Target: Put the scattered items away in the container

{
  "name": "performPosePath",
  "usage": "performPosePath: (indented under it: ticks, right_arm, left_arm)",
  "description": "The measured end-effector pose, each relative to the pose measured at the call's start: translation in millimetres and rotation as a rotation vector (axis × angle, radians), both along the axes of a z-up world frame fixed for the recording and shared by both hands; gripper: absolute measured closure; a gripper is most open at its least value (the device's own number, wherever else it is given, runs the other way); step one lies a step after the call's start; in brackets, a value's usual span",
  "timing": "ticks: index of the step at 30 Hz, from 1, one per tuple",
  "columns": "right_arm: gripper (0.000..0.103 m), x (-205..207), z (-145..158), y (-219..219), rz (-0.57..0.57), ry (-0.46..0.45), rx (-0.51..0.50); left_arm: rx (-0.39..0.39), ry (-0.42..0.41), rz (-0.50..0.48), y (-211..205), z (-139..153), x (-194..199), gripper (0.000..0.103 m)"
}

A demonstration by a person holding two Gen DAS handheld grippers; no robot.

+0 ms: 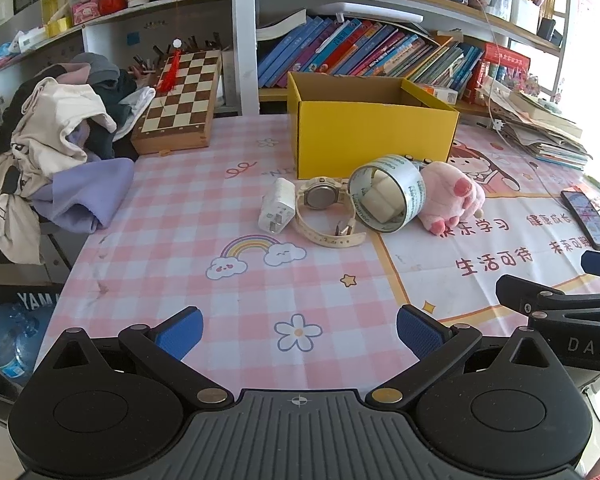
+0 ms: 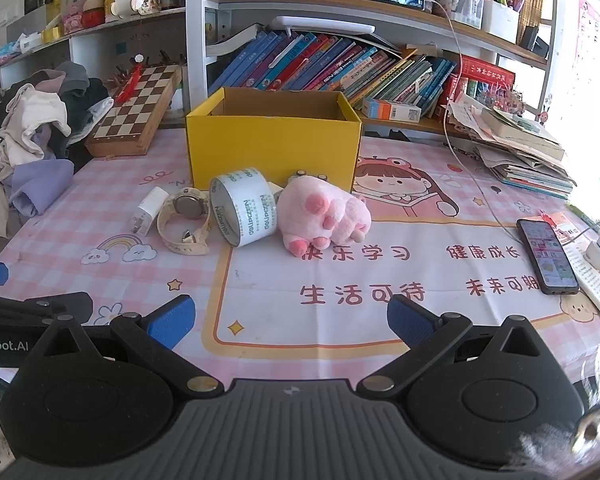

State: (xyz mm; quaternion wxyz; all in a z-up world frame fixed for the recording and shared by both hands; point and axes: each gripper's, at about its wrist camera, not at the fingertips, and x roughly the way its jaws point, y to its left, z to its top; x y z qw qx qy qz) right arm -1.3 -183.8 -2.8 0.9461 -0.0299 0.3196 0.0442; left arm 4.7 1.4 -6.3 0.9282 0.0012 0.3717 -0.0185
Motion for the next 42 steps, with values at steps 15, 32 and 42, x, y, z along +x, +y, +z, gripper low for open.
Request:
performPosePath:
  ticks: [15,32,42]
  right_arm:
    - [0.0,2,2,-3,-0.021,0.006,0.006]
    - [0.0,3,3,5,-0.041,-0.017,-0.031]
    - [0.0,18,-2,2,-0.025,0.015,-0.007]
  left_arm:
    - [0.002,-0.018,-0.029,-2,1,2,0.0]
    - [0.011,-0.046,-0.073,-2,3,6,0.0]
    - [0.011,-0.041,-0.06,-2,-2,16,0.0]
